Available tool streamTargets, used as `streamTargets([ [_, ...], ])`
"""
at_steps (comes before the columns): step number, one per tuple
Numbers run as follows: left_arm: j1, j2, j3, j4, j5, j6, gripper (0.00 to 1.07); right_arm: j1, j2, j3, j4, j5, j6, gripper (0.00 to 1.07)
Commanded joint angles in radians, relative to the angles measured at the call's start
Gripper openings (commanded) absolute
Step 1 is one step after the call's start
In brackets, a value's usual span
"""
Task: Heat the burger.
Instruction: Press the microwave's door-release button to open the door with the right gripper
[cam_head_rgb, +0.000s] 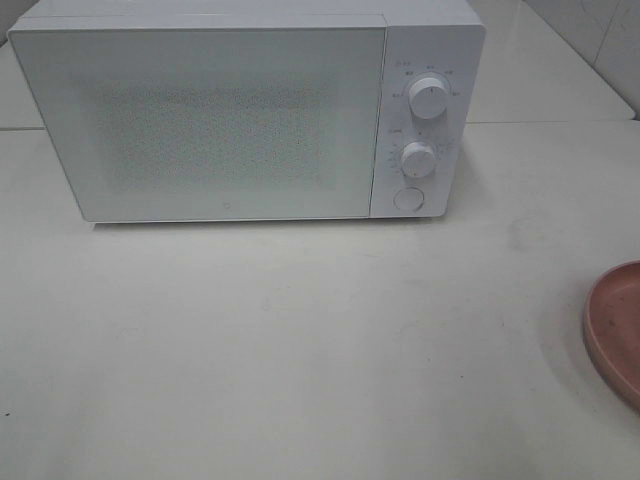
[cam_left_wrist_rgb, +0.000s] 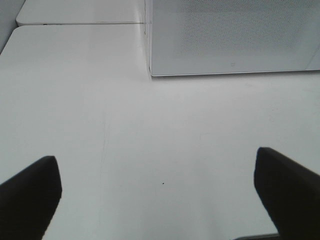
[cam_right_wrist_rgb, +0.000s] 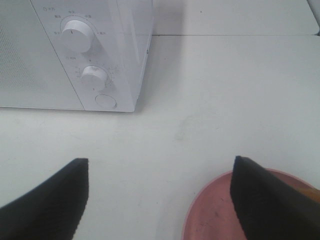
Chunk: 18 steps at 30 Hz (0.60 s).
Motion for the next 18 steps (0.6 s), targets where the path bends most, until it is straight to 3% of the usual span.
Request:
streamTargets([
  [1, -0.006, -0.028, 0.004, -0.003, -0.010, -0.005, 1.00, -0.003, 0.066, -0.006, -0.008, -0.089, 0.007, 0.75],
  [13, -0.006, -0.028, 0.004, -0.003, -0.010, -0.005, 1.00, -0.003, 0.252, -0.002, -0.008, -0.293, 0.007, 0.75],
  [18, -0.006, -0.028, 0.004, -0.003, -0.010, -0.005, 1.00, -0.003, 0.336, 0.094, -0.006, -0.621, -0.005, 0.75],
])
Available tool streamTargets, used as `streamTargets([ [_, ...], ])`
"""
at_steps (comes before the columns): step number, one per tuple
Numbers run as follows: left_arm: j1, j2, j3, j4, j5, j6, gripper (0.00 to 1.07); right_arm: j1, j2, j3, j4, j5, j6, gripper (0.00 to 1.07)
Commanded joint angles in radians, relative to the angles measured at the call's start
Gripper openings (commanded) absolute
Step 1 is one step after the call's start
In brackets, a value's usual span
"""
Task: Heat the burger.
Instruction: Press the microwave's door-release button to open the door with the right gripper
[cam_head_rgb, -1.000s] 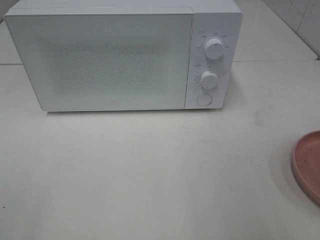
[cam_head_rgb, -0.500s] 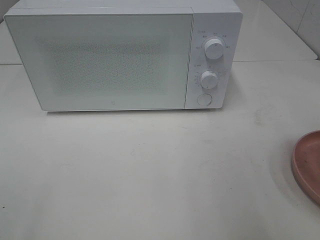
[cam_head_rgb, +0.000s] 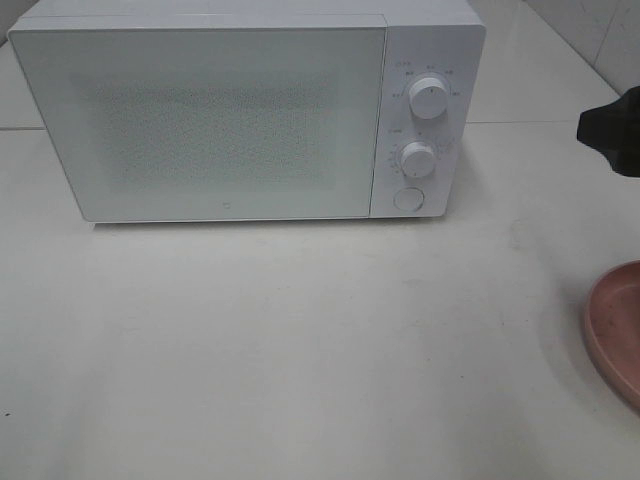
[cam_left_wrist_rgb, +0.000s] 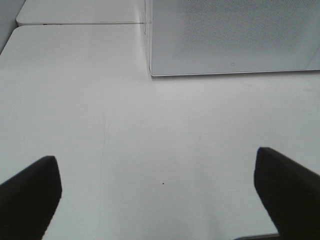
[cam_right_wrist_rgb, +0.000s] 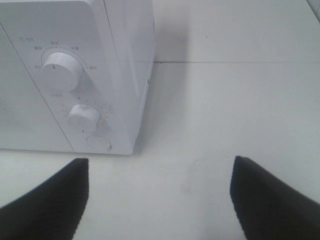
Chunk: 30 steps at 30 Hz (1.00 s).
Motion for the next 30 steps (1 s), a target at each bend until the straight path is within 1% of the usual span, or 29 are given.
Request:
streamTargets([
  [1, -0.006, -0.028, 0.004, -0.003, -0.010, -0.005, 1.00, -0.003, 0.028, 0.038, -0.005, -0.158, -0.005, 0.75],
  [2, -0.006, -0.028, 0.004, -0.003, -0.010, -0.005, 1.00, -0.003, 0.053, 0.078, -0.003, -0.262, -0.005, 0.75],
  [3, -0.006, -0.028, 0.004, -0.003, -0.010, -0.005, 1.00, -0.003, 0.053, 0.078, -0.003, -0.262, -0.005, 0.75],
  [5, -0.006, -0.028, 0.004, -0.003, -0.010, -0.005, 1.00, -0.003, 0.080, 0.122, 0.002, -0.376, -0.005, 0.75],
  [6, -0.006, -0.028, 0.004, -0.003, -0.010, -0.005, 1.00, -0.003, 0.080, 0.122, 0.002, -0.376, -0.005, 0.75],
  [7, -0.006, -0.028, 0.004, -0.003, -0.010, -0.005, 1.00, -0.003, 0.100, 0.151, 0.037, -0.464, -0.012, 0.75],
  [8, -0.006, -0.028, 0.004, -0.003, -0.010, -0.005, 1.00, -0.003, 0.110, 0.163, 0.056, -0.507, -0.023, 0.75],
  [9, -0.006, -0.028, 0.004, -0.003, -0.010, -0.005, 1.00, -0.003, 0.110, 0.163, 0.056, -0.507, -0.023, 0.75],
  [10, -0.006, -0.028, 0.004, -0.003, -0.010, -0.005, 1.00, -0.003, 0.135, 0.192, 0.107, -0.576, -0.054, 0.75],
  [11, -0.006, -0.028, 0.004, -0.003, -0.010, -0.005, 1.00, -0.002, 0.147, 0.207, 0.132, -0.615, -0.065, 0.75],
  [12, -0.006, -0.028, 0.004, -0.003, -0.010, -0.005, 1.00, -0.002, 0.147, 0.207, 0.132, -0.615, -0.065, 0.75],
  [13, -0.006, -0.028, 0.004, -0.003, -0.010, -0.005, 1.00, 0.004, 0.170, 0.229, 0.173, -0.678, -0.067, 0.75],
  [14, -0.006, -0.028, 0.004, -0.003, -0.010, -0.005, 1.00, 0.004, 0.170, 0.229, 0.173, -0.678, -0.067, 0.75],
  [16, -0.006, -0.028, 0.004, -0.003, -0.010, -0.005, 1.00, 0.068, 0.211, 0.256, 0.258, -0.758, -0.093, 0.75],
  [17, -0.006, -0.028, 0.004, -0.003, -0.010, -0.005, 1.00, 0.068, 0.211, 0.256, 0.258, -0.758, -0.093, 0.75],
  [19, -0.006, -0.028, 0.004, -0.003, -0.010, -0.005, 1.00, 0.183, 0.278, 0.271, 0.382, -0.841, -0.197, 0.75],
  [20, -0.006, -0.028, 0.004, -0.003, -0.010, -0.005, 1.00, 0.183, 0.278, 0.271, 0.382, -0.841, -0.197, 0.75],
  [21, -0.006, -0.028, 0.004, -0.003, -0.010, -0.005, 1.00, 0.218, 0.299, 0.271, 0.418, -0.863, -0.228, 0.75],
  [22, -0.006, -0.028, 0.004, -0.003, -0.010, -0.005, 1.00, 0.218, 0.299, 0.271, 0.418, -0.863, -0.228, 0.75],
  [23, -0.006, -0.028, 0.004, -0.003, -0.010, -0.005, 1.00, 0.287, 0.335, 0.271, 0.485, -0.908, -0.284, 0.75],
  [24, -0.006, -0.028, 0.004, -0.003, -0.010, -0.005, 1.00, 0.322, 0.354, 0.271, 0.522, -0.937, -0.309, 0.75],
  [25, -0.006, -0.028, 0.004, -0.003, -0.010, -0.005, 1.00, 0.322, 0.354, 0.271, 0.522, -0.937, -0.309, 0.75],
  [26, -0.006, -0.028, 0.004, -0.003, -0.010, -0.005, 1.00, 0.383, 0.389, 0.271, 0.593, -0.993, -0.342, 0.75],
  [27, -0.006, -0.028, 0.004, -0.003, -0.010, -0.005, 1.00, 0.408, 0.408, 0.271, 0.618, -1.015, -0.347, 0.75],
  [28, -0.006, -0.028, 0.004, -0.003, -0.010, -0.005, 1.00, 0.408, 0.408, 0.271, 0.618, -1.015, -0.347, 0.75],
  [29, -0.006, -0.028, 0.004, -0.003, -0.010, -0.005, 1.00, 0.468, 0.445, 0.271, 0.674, -1.063, -0.349, 0.75],
  [30, -0.006, -0.028, 0.004, -0.003, -0.010, -0.005, 1.00, 0.495, 0.459, 0.271, 0.696, -1.080, -0.349, 0.75],
])
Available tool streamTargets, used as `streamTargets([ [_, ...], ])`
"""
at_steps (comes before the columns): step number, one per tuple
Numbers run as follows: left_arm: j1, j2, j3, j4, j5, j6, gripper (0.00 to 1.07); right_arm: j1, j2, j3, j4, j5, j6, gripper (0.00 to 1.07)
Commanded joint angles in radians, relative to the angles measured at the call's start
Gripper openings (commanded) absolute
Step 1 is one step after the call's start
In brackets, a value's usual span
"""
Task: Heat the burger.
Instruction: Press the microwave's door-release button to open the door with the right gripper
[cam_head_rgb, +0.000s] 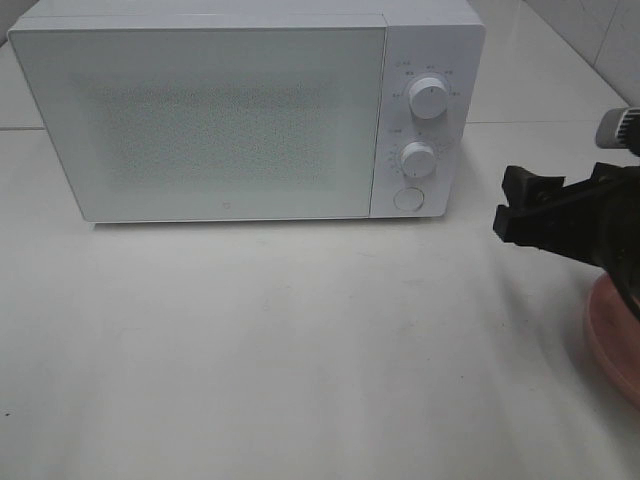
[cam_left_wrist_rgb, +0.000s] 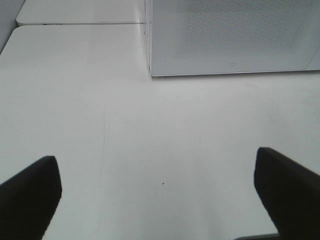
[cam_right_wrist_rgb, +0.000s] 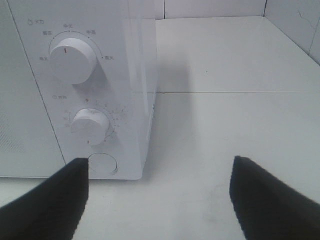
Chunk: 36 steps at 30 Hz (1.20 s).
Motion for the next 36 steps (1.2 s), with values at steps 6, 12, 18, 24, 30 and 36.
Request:
streamTargets([
  [6, -0.006, -0.028, 0.004, -0.003, -0.010, -0.005, 1.00, 0.220, 0.128, -0.002, 0.259, -0.169, -0.023, 0.75],
  [12, -0.006, -0.028, 0.004, -0.003, -0.010, -0.005, 1.00, 0.285, 0.164, -0.021, 0.327, -0.171, -0.027, 0.75],
  [18, -0.006, -0.028, 0.004, -0.003, -0.010, -0.005, 1.00, 0.354, 0.215, -0.061, 0.386, -0.169, -0.034, 0.75],
  [24, -0.006, -0.028, 0.004, -0.003, -0.010, -0.005, 1.00, 0.369, 0.218, -0.068, 0.390, -0.148, 0.010, 0.75],
  [30, -0.006, -0.028, 0.004, -0.003, -0.010, -0.005, 1.00, 0.369, 0.218, -0.068, 0.390, -0.140, 0.240, 0.75],
  [36, -0.006, -0.028, 0.004, -0.003, -0.010, -0.005, 1.00, 0.369, 0.218, -0.068, 0.390, -0.142, 0.493, 0.71],
])
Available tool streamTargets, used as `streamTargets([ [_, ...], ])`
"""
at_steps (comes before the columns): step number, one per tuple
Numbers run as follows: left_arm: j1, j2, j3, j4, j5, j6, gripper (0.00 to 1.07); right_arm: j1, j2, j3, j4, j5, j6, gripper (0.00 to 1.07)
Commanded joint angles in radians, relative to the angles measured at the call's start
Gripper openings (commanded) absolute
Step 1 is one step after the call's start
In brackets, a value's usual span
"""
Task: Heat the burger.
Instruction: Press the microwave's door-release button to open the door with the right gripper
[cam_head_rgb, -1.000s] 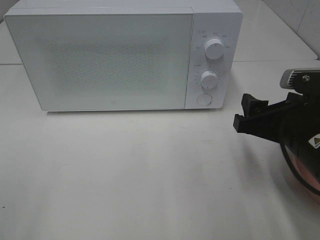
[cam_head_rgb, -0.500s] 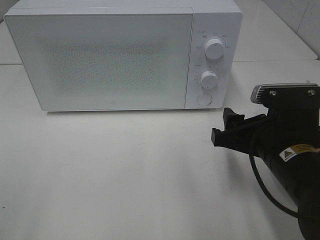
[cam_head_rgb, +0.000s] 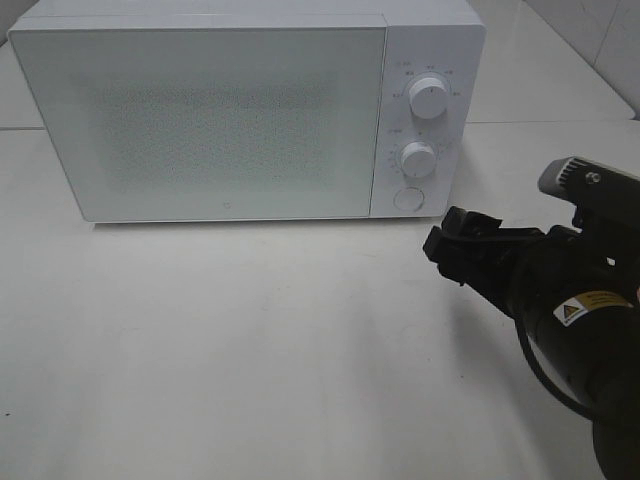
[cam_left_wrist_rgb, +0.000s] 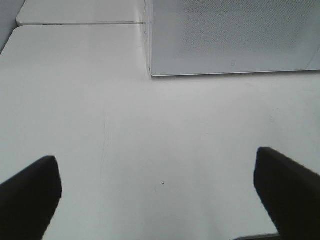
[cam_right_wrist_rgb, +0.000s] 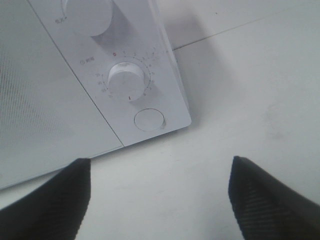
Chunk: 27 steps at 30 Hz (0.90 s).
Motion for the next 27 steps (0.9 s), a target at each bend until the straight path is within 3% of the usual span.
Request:
streamTargets([
  [1, -0.006, -0.028, 0.004, -0.003, -0.010, -0.005, 1.00, 0.003, 0.002, -0.006, 0.000, -0.004, 0.213, 0.70],
  [12, -0.006, -0.028, 0.004, -0.003, -0.010, -0.005, 1.00, 0.003, 0.002, -0.006, 0.000, -0.004, 0.812, 0.49],
  [17, -0.006, -0.028, 0.004, -0.003, -0.010, -0.005, 1.00, 0.003, 0.002, -0.006, 0.000, -0.004, 0.922, 0.37],
  [18, -0.006, -0.028, 0.004, -0.003, -0.010, -0.005, 1.00, 0.003, 0.002, -0.006, -0.001, -0.004, 0.970, 0.28],
  [19, -0.006, -0.028, 0.004, -0.003, -0.010, -0.005, 1.00, 0.003, 0.002, -0.006, -0.001, -0.004, 0.970, 0.28],
  [20, -0.006, -0.028, 0.004, -0.003, -0.010, -0.005, 1.00, 0.003, 0.002, -0.006, -0.001, -0.004, 1.026, 0.21],
  [23, -0.006, -0.028, 0.004, -0.003, -0.010, -0.005, 1.00, 0.003, 0.002, -0.006, -0.008, 0.006, 1.082, 0.11],
  [27, -0.006, -0.028, 0.004, -0.003, -0.010, -0.005, 1.00, 0.003, 0.002, -0.006, -0.013, 0.028, 1.109, 0.04],
])
